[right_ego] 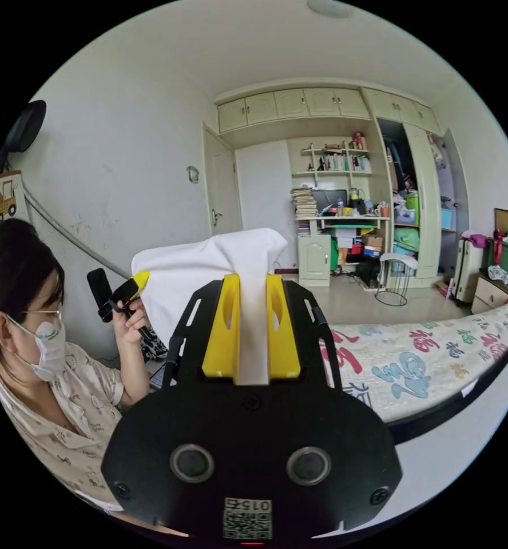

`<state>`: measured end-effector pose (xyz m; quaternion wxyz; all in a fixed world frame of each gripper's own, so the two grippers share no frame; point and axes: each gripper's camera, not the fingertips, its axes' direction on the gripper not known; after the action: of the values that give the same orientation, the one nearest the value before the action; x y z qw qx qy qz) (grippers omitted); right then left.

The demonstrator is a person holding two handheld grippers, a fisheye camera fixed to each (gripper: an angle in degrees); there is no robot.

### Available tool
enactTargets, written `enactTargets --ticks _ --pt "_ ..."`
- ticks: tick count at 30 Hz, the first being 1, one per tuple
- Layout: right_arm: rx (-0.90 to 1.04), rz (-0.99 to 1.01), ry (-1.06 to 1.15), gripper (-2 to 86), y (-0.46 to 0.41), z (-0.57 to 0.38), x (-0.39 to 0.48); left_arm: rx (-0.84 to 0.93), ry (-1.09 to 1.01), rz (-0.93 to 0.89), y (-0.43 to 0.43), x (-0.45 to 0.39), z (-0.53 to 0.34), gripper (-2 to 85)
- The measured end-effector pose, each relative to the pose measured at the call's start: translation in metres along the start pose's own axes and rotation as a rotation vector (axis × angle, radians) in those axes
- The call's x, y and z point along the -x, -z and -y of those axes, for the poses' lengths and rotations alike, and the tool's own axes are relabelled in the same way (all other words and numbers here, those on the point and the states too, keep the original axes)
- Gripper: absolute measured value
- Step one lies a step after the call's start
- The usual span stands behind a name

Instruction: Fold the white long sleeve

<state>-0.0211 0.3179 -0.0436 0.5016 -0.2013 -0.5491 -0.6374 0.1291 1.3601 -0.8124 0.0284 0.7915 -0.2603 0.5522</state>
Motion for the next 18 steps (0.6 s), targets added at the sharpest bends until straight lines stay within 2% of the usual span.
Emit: enactTargets --ticks 5,10,18 --pt "0.123 0.096 0.032 7.4 -0.076 -0.030 0.000 0.032 0.056 0.101 0.063 0.080 0.038 2.7" --pt "0.222 0.162 0.058 7.3 -0.126 -0.054 -0.008 0.066 0.142 0.149 0.090 0.152 0.051 2.7" --pt "0.247 0.232 0.082 7.2 -0.153 -0.084 -0.028 0.050 0.241 -0.015 0.083 0.237 0.051 2.7"
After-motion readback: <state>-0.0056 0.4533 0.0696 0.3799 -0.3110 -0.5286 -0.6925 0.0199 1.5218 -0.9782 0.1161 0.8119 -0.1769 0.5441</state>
